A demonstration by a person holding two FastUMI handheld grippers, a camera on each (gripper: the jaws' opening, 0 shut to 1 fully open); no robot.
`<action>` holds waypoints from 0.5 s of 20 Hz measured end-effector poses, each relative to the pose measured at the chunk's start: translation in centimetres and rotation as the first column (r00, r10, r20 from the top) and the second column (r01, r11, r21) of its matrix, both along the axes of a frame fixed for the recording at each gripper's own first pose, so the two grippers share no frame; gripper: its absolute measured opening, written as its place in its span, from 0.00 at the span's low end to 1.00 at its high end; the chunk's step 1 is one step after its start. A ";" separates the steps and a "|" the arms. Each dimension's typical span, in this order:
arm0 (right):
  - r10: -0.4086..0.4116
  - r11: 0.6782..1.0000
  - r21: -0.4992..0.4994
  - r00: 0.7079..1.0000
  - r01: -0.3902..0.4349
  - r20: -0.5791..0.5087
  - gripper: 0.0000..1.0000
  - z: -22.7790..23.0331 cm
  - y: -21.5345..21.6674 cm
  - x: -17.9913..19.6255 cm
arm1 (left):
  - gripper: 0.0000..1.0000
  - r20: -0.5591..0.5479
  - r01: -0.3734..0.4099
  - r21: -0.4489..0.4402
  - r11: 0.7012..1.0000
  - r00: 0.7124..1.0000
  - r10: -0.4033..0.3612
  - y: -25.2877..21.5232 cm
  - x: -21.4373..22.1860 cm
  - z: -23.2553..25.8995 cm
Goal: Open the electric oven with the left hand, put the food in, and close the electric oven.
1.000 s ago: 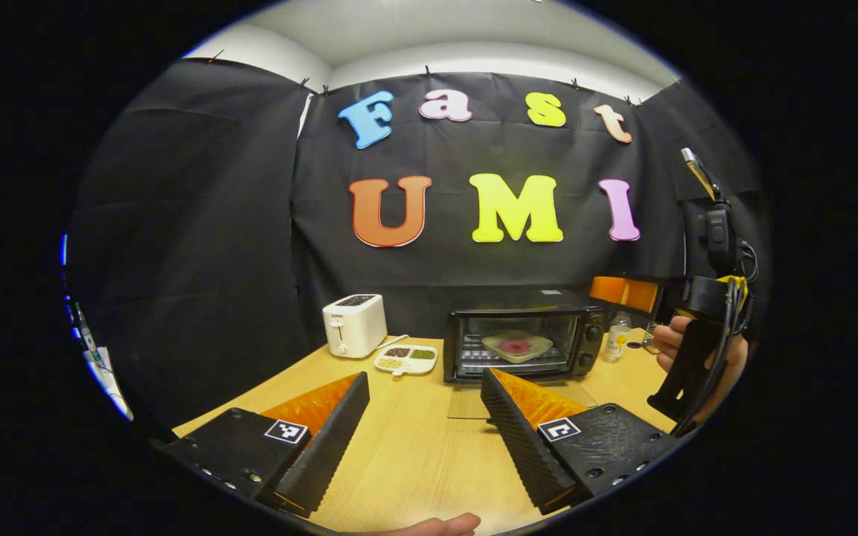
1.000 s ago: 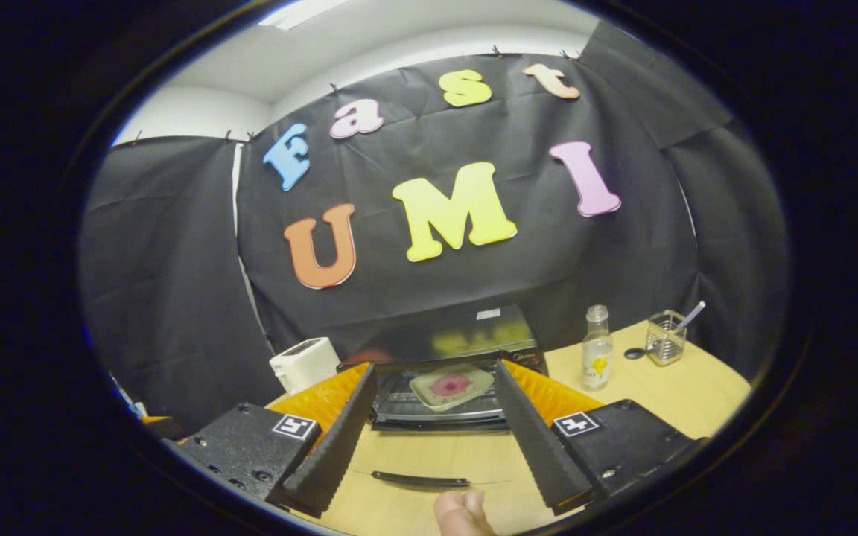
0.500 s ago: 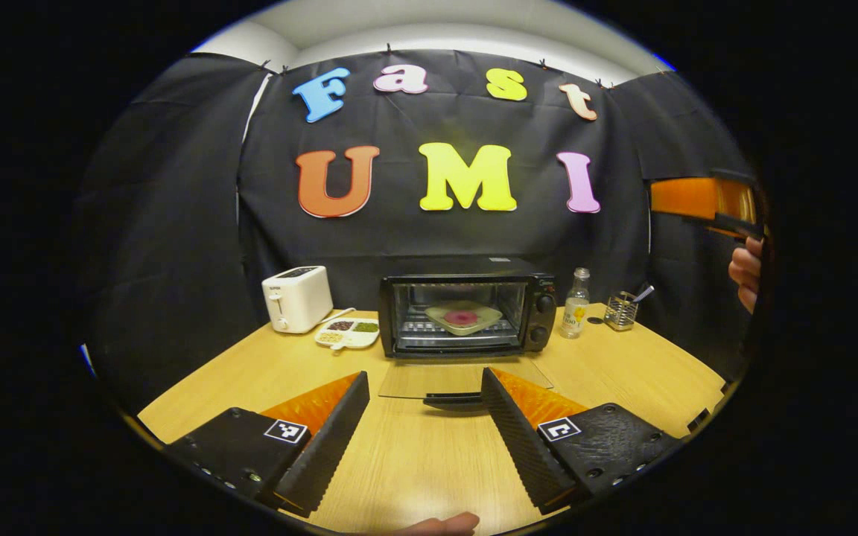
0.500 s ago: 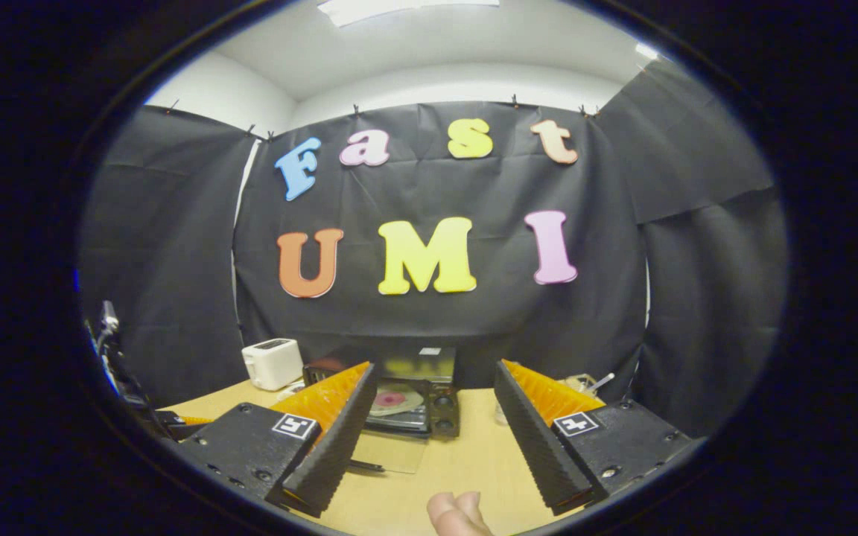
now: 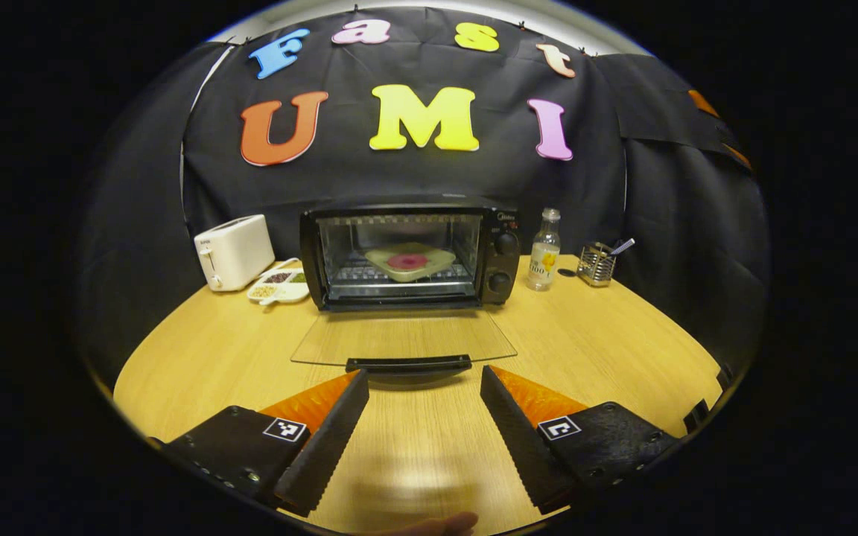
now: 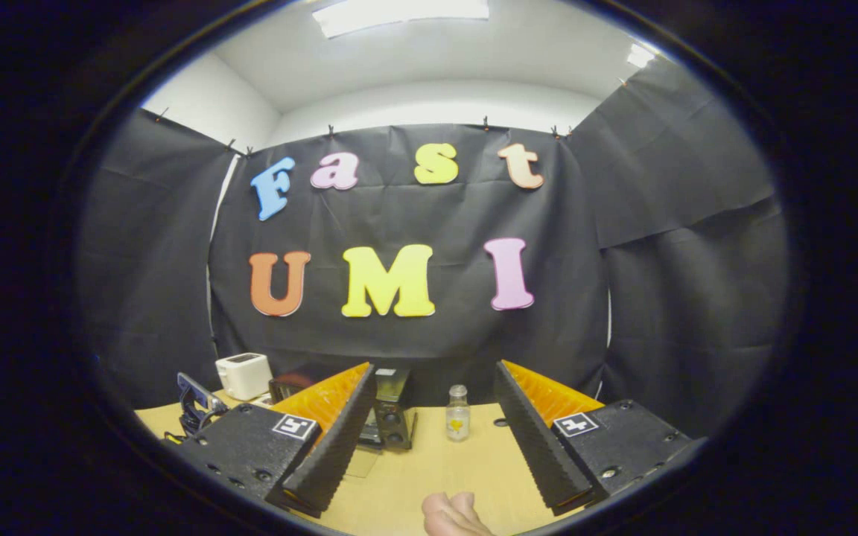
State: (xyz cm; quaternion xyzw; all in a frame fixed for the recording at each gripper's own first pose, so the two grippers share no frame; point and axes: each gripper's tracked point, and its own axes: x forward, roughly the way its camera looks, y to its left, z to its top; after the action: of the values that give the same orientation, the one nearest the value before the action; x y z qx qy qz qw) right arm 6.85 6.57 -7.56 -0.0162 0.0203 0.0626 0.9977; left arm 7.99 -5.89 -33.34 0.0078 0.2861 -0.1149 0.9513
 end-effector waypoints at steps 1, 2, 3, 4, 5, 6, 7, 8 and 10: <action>-0.007 1.000 -0.001 1.000 0.007 0.010 0.95 0.4 -0.6 0.3 | 0.97 -0.017 0.004 0.002 1.000 1.000 -0.004 -0.4 0.4 -0.7; -0.012 1.000 -0.001 1.000 0.012 0.012 1.00 0.6 -1.1 0.6 | 0.97 -0.032 0.004 0.005 1.000 0.999 -0.004 -0.7 1.0 -1.4; -0.024 1.000 0.007 1.000 0.024 0.012 1.00 0.6 -1.8 1.1 | 0.97 -0.051 0.003 0.013 1.000 0.999 -0.003 -0.9 1.4 -2.3; -0.033 0.999 0.011 0.999 0.033 0.013 0.96 0.6 -2.5 1.8 | 0.97 -0.068 0.003 0.022 1.000 0.998 -0.002 -1.1 1.7 -3.0; -0.045 0.999 0.007 0.999 0.045 0.011 0.96 0.4 -3.2 2.3 | 0.97 -0.086 0.000 0.032 0.999 0.996 0.003 -1.1 2.0 -3.7; -0.060 0.998 0.006 0.998 0.060 0.006 0.96 0.1 -4.1 2.8 | 0.97 -0.101 -0.003 0.042 0.999 0.995 0.007 -0.9 2.5 -4.4; -0.068 0.998 0.013 0.998 0.068 0.004 0.96 0.0 -4.6 3.2 | 0.97 -0.113 -0.006 0.051 0.999 0.994 0.012 -0.8 2.9 -5.1; -0.070 0.997 0.022 0.998 0.070 0.000 0.96 -0.2 -4.9 3.6 | 0.97 -0.126 -0.012 0.062 0.998 0.992 0.020 -0.6 3.4 -5.8; -0.060 0.997 0.045 0.998 0.060 -0.012 1.00 -0.8 -5.4 4.3 | 0.97 -0.138 -0.025 0.077 0.997 0.990 0.035 -0.3 4.2 -6.5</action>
State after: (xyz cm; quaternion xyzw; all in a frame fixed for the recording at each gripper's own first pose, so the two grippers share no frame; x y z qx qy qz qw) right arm 11.15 1.16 -8.31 0.0075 0.0248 0.0330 0.9991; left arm 12.24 -6.22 -39.86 0.0313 0.3559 -0.0900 0.9296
